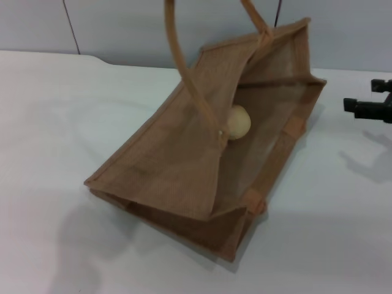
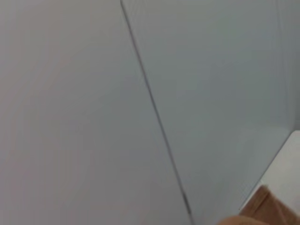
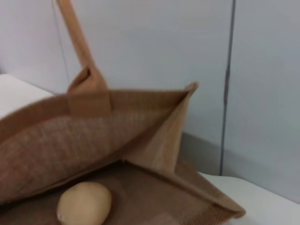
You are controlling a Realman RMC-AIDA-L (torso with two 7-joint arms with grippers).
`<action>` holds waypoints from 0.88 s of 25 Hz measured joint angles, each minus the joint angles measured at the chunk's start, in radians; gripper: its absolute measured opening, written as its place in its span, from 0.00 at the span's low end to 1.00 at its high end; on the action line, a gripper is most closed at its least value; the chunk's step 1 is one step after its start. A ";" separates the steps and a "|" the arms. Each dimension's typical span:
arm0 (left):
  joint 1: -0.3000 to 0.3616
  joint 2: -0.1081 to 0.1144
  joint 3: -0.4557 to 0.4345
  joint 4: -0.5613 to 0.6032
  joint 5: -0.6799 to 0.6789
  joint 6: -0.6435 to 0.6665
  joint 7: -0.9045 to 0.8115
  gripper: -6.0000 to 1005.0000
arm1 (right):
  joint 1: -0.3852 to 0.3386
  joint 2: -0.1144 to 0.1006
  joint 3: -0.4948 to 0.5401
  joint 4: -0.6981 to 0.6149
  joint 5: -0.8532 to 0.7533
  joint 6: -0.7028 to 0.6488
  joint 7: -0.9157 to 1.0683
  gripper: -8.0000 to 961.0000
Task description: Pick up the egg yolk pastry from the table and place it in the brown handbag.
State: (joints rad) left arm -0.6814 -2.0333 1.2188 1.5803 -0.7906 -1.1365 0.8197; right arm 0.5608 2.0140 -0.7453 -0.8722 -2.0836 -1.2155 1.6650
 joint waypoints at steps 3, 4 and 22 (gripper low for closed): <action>-0.004 0.000 0.004 -0.013 -0.054 -0.003 0.003 0.22 | 0.003 0.001 0.007 0.014 0.001 0.009 -0.007 0.93; -0.005 0.001 0.003 -0.018 -0.078 -0.003 0.006 0.24 | 0.006 0.001 0.007 0.020 0.003 0.013 -0.008 0.93; 0.078 0.001 -0.040 -0.112 -0.372 0.092 0.193 0.84 | 0.029 0.009 0.008 0.111 0.089 0.085 -0.095 0.93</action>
State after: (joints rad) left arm -0.6030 -2.0322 1.1785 1.4687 -1.1621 -1.0446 1.0127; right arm 0.5899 2.0225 -0.7369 -0.7610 -1.9943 -1.1301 1.5700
